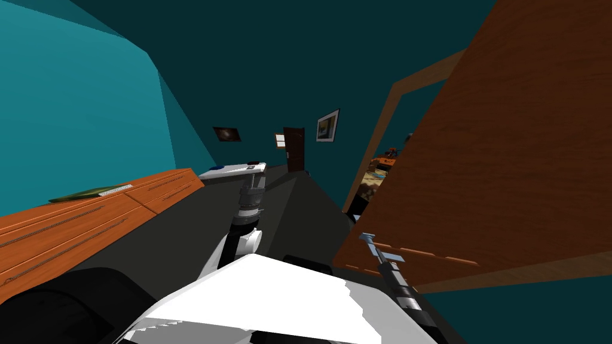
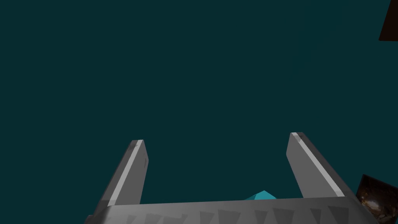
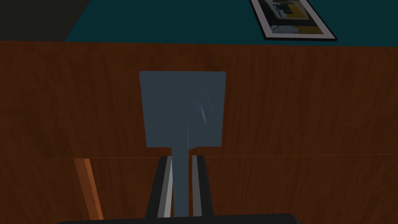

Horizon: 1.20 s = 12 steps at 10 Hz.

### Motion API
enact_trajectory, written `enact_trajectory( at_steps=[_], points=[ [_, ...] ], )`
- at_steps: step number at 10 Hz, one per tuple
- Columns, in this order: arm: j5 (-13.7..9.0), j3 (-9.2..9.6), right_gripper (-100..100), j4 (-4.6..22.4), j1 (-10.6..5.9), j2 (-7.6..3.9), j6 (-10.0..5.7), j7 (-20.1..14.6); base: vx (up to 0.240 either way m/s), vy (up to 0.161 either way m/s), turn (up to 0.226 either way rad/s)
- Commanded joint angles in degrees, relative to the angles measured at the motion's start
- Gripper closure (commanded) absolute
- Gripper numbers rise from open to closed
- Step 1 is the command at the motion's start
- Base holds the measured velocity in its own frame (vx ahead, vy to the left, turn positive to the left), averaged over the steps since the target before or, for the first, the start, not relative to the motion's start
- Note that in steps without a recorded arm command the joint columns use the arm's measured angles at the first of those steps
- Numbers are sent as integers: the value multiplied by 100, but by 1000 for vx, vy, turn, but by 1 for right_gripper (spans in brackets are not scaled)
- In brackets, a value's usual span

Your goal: Pull the door open

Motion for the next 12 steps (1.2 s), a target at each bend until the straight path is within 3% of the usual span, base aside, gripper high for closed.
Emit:
enact_trajectory(
  at_steps=[1, 12],
  points=[
    [2, 5, 100, -14, 25, 0, -19, -4, -1, 8, 23],
    [-4, -5, 100, 33, 41, -24, -75, -14, 0, 3, 8]
  ],
)
